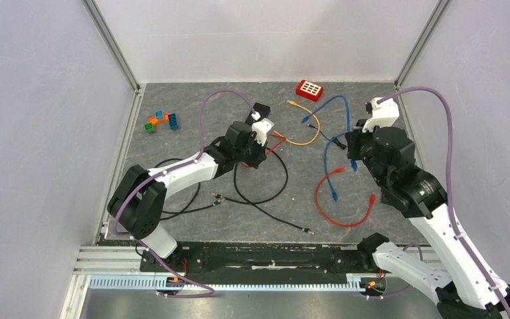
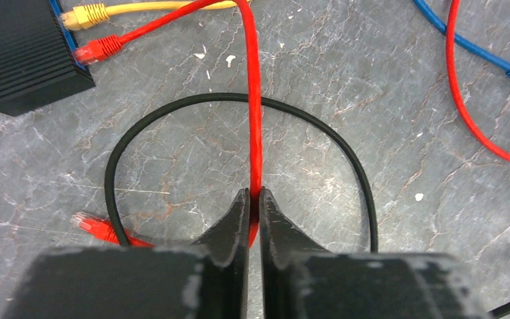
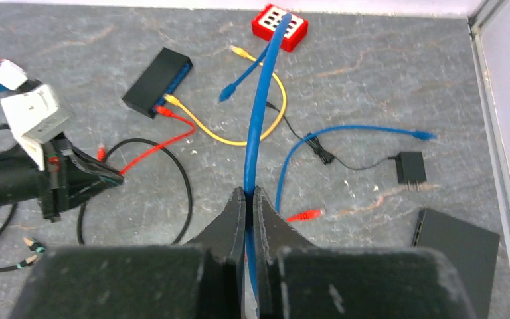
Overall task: Insert the plug into the switch port
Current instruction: Pick up the connector from the center of the board, then place the connector at the center of the board.
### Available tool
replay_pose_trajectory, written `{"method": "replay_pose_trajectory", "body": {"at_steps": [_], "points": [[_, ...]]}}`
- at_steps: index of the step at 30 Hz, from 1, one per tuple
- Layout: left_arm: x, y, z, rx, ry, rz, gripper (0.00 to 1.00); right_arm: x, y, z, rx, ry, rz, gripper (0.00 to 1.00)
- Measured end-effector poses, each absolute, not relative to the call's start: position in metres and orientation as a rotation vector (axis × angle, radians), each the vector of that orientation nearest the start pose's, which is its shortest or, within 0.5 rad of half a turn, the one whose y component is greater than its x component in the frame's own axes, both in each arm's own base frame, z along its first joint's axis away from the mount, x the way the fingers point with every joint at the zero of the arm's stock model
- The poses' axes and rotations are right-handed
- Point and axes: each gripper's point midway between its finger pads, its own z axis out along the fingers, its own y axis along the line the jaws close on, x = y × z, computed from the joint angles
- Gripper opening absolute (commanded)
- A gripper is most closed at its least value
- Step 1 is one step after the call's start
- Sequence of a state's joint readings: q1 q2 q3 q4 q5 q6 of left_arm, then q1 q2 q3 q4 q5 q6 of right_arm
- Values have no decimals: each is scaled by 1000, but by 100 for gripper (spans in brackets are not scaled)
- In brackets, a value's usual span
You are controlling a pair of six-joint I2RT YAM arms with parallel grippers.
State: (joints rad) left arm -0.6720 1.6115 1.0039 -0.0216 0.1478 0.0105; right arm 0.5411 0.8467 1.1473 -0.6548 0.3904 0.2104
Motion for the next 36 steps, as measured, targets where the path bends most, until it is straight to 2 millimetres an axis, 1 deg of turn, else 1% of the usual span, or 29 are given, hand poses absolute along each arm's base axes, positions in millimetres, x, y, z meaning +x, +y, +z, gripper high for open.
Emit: {"method": "replay_pose_trajectory", "body": {"at_steps": [2,3,5,7,9,11,14,17,19,20,21,22,23,26,28,31,33,36], "points": [[329,-296,107,806,2097,-540,48,265,92,329,-62,1863,154,0],[329,-296,107,800,2103,-543,52,266,95,332,-74,1850,165,0],[325,-294,105,772,2138,-555,56,270,103,335,-107,1839,189,0],[323,-292,104,747,2172,-556,57,275,115,334,-151,1837,225,0],[321,-288,110,714,2190,-555,57,281,128,331,-200,1843,263,0],[320,-282,122,669,2195,-561,57,286,142,325,-251,1853,307,0],[322,-265,149,547,2183,-564,57,288,158,313,-302,1855,369,0],[331,-238,178,393,2153,-547,56,286,167,289,-324,1881,421,0],[334,-219,190,296,2140,-532,55,283,171,264,-322,1923,444,0],[335,-210,192,252,2137,-526,55,281,171,246,-319,1956,447,0],[335,-203,192,218,2141,-523,55,278,170,232,-316,1985,448,0],[335,-196,190,178,2150,-522,54,274,168,214,-310,2024,443,3],[334,-187,183,135,2169,-516,54,269,165,191,-303,2070,431,6],[329,-172,163,67,2220,-497,54,254,154,145,-282,2174,395,14],[324,-164,150,29,2260,-485,54,243,145,115,-273,2244,365,22],[321,-157,144,-25,2292,-486,54,230,137,91,-278,2316,334,38],[322,-153,144,-42,2294,-489,54,227,135,88,-282,2331,326,45],[322,-147,146,-62,2293,-486,54,229,135,93,-329,2316,314,48]]}}
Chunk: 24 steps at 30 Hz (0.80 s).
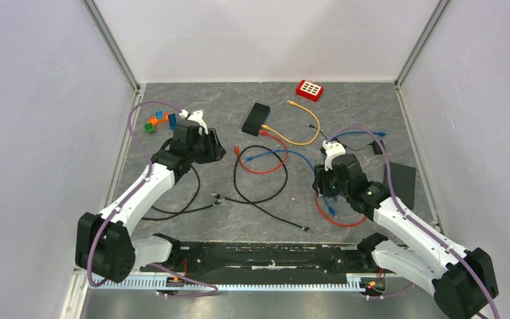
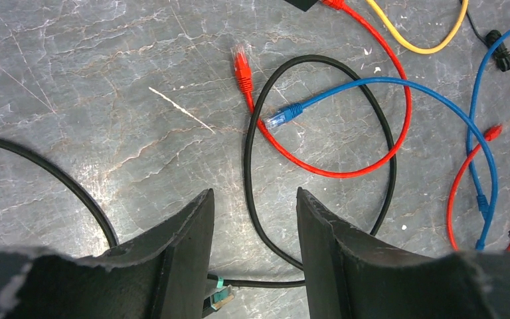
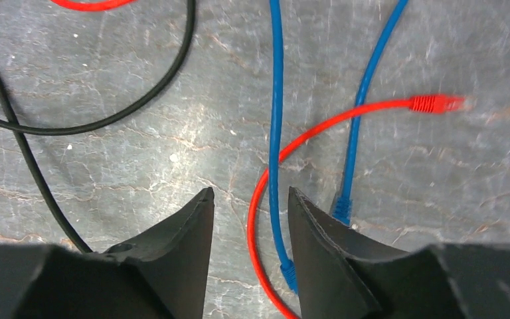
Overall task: Insert the plug into the switch port
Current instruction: Place the connector at the center of the board.
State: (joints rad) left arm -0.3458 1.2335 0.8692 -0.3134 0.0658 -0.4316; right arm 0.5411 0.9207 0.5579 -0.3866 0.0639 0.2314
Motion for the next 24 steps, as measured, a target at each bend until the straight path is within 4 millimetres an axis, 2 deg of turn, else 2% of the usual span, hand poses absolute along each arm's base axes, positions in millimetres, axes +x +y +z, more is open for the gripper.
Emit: {"method": "replay_pose_trajectory", "body": {"at_steps": [2,6,9,13,17,21,24], "points": [[321,-144,148,-74,2291,-492,55,233,141,104,-400,2281,329,48],[317,-139,153,-125,2294,-508,55,254,171,133,-651,2121,396,47],[315,-135,155,-163,2285,-520,55,273,193,140,-895,1988,398,47],[306,-129,143,-225,2311,-541,55,300,226,137,-1191,1847,418,47],[296,-128,128,-260,2356,-563,54,320,262,130,-1407,1684,489,44],[288,-131,120,-265,2387,-594,54,339,292,114,-1559,1547,560,42],[284,-130,115,-267,2401,-590,54,345,308,93,-1671,1445,595,42]]}}
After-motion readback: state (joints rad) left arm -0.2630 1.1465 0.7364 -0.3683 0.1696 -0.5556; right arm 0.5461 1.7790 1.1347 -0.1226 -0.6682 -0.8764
